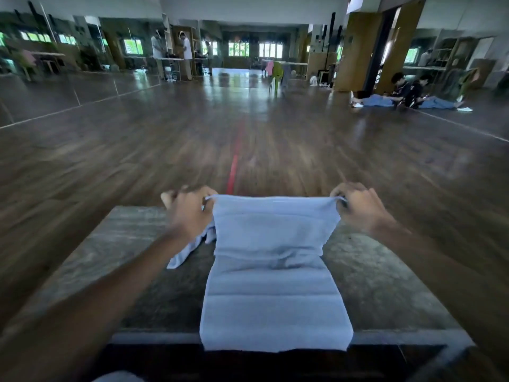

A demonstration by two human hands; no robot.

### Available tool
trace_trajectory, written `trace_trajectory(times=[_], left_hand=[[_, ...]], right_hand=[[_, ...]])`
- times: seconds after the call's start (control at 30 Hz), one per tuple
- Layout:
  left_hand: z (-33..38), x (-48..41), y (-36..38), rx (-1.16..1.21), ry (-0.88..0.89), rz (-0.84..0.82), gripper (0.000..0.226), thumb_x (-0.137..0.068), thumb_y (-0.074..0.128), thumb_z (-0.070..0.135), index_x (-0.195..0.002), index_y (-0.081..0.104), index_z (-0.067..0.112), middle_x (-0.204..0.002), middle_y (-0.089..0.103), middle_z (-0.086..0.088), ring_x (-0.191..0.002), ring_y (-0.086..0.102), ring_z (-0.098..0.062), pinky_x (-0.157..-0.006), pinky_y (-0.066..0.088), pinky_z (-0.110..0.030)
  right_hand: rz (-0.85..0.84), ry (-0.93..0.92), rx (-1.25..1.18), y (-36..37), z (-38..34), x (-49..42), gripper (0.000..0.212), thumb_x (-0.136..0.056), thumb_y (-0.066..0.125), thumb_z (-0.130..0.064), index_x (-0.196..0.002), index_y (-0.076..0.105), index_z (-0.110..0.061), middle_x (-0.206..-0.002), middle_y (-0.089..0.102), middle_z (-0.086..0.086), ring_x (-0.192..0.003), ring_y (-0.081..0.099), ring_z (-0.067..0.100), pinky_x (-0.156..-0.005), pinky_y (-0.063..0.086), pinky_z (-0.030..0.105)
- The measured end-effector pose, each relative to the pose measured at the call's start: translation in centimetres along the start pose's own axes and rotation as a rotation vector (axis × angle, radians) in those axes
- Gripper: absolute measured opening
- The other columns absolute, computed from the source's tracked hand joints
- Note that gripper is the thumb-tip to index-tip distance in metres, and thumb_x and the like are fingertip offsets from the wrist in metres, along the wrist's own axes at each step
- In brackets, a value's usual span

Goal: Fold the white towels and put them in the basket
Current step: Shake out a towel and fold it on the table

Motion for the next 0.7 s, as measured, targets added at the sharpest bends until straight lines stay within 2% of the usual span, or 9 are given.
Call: trace_trajectory(times=[0.07,0.13,0.2,0.3,0.4,0.57,0.7], left_hand=[[-1.6,6.3,4.1,-0.049,0.003,-0.098,0.032,-0.08,0.035,0.036,-0.087,0.066,0.029,-0.085,0.07,0.006,-0.09,0.062,-0.018,-0.083,0.029,-0.037],[-2.4,12.1,7.1,-0.097,0.091,-0.152,0.022,-0.08,0.042,0.033,-0.086,0.063,0.031,-0.08,0.068,0.009,-0.086,0.061,-0.016,-0.077,0.03,-0.034],[-2.9,16.1,9.2,-0.077,0.184,-0.185,0.017,-0.079,0.043,0.032,-0.083,0.06,0.03,-0.077,0.066,0.011,-0.082,0.056,-0.011,-0.072,0.035,-0.033],[-3.6,18.1,10.7,-0.143,0.291,-0.156,0.022,-0.081,0.042,0.029,-0.079,0.064,0.029,-0.081,0.063,0.013,-0.083,0.051,-0.007,-0.072,0.025,-0.03],[-4.0,17.2,11.1,-0.164,0.328,-0.124,0.024,-0.085,0.041,0.029,-0.08,0.065,0.027,-0.084,0.064,0.012,-0.084,0.05,-0.008,-0.073,0.024,-0.03],[-5.5,12.8,13.3,-0.203,0.254,-0.169,0.027,-0.087,0.039,0.03,-0.082,0.065,0.026,-0.085,0.064,0.01,-0.077,0.065,-0.016,-0.075,0.024,-0.034],[-5.9,10.2,14.5,-0.221,0.186,-0.218,0.031,-0.085,0.035,0.032,-0.08,0.065,0.027,-0.084,0.068,0.01,-0.075,0.066,-0.017,-0.08,0.023,-0.035]], right_hand=[[-0.093,-0.016,-0.014,5.4,0.8,5.1,0.02,-0.083,0.044,-0.023,-0.092,0.06,-0.015,-0.097,0.064,0.007,-0.096,0.058,0.032,-0.076,0.032,0.035],[-0.166,-0.047,-0.008,9.9,1.6,9.9,0.036,-0.08,0.03,-0.034,-0.089,0.06,-0.017,-0.092,0.063,0.005,-0.087,0.061,0.031,-0.074,0.03,0.035],[-0.188,-0.081,0.055,13.1,2.1,13.7,0.03,-0.079,0.031,-0.031,-0.083,0.059,-0.021,-0.085,0.063,0.001,-0.076,0.064,0.027,-0.069,0.025,0.035],[-0.175,-0.138,0.119,15.1,1.9,16.5,0.023,-0.076,0.038,-0.026,-0.079,0.06,-0.025,-0.083,0.064,-0.002,-0.069,0.064,0.023,-0.064,0.021,0.034],[-0.135,-0.143,0.159,15.7,2.3,16.0,0.024,-0.076,0.038,-0.022,-0.079,0.062,-0.023,-0.082,0.063,-0.002,-0.07,0.062,0.023,-0.063,0.021,0.034],[-0.173,-0.083,0.194,17.2,3.7,11.9,0.03,-0.076,0.036,-0.025,-0.084,0.064,-0.017,-0.085,0.064,0.004,-0.076,0.065,0.026,-0.064,0.022,0.035],[-0.171,-0.037,0.117,17.4,3.4,8.9,0.042,-0.079,0.029,-0.026,-0.099,0.065,-0.014,-0.102,0.065,0.006,-0.098,0.06,0.029,-0.076,0.03,0.035]])
Point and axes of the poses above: each hand's wrist, its own x-axis away from the middle knuckle, its own y-axis out of the palm, z = x × y, the point moved 8 cm from there along -x, towards the middle knuckle
